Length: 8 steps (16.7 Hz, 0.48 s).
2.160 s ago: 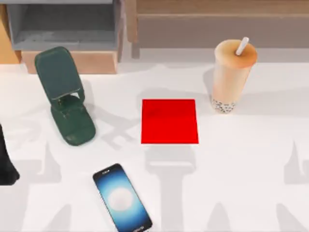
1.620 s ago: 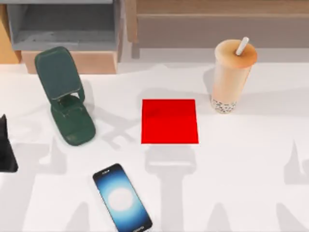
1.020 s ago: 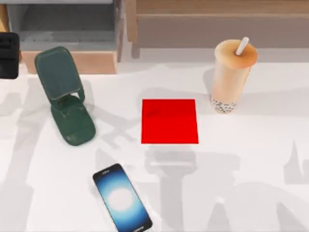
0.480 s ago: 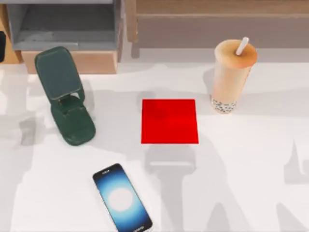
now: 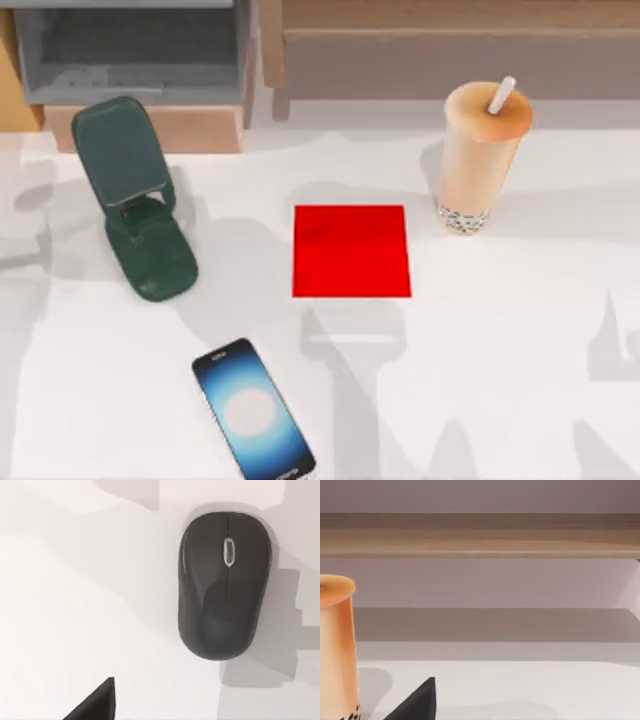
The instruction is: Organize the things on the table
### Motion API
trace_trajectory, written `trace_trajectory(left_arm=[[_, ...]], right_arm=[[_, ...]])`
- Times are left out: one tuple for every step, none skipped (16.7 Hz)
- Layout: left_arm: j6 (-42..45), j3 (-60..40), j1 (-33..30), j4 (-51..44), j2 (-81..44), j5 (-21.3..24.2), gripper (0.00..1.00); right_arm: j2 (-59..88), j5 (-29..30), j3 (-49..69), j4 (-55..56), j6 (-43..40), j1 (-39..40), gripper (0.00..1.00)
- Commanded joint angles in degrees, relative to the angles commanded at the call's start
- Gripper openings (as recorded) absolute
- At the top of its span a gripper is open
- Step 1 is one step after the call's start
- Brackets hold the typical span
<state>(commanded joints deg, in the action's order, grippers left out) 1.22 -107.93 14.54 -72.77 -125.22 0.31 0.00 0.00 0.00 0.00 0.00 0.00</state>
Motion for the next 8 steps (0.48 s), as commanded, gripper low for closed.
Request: trace_trajectory(left_arm=[[0.0,0.0,0.0,0.0,0.0,0.0,1.0],[0.0,0.0,0.0,0.0,0.0,0.0,1.0],[0.0,0.0,0.0,0.0,0.0,0.0,1.0],[0.02,0.16,-0.27,0.1,0.11,0.01,1.0],[-0.01,0.35,-0.24,0.29,0.08,0.01,1.0],[-0.07,1.06,-0.16,1.05,-0.11,0.0,1.0],[-0.09,2.2,-0.11,2.41,-0.46,0.0,1.0],[-0.08,3.69,-0.07,4.35,-0.96,0.01,1.0]], right_arm=[[0.0,0.0,0.0,0.0,0.0,0.0,1.0],[0.0,0.0,0.0,0.0,0.0,0.0,1.0],[0.0,0.0,0.0,0.0,0.0,0.0,1.0],[0.0,0.0,0.0,0.0,0.0,0.0,1.0],[0.0,0.0,0.0,0.0,0.0,0.0,1.0],[0.0,0.0,0.0,0.0,0.0,0.0,1.0],[0.0,0.0,0.0,0.0,0.0,0.0,1.0],[0.0,0.0,0.0,0.0,0.0,0.0,1.0]])
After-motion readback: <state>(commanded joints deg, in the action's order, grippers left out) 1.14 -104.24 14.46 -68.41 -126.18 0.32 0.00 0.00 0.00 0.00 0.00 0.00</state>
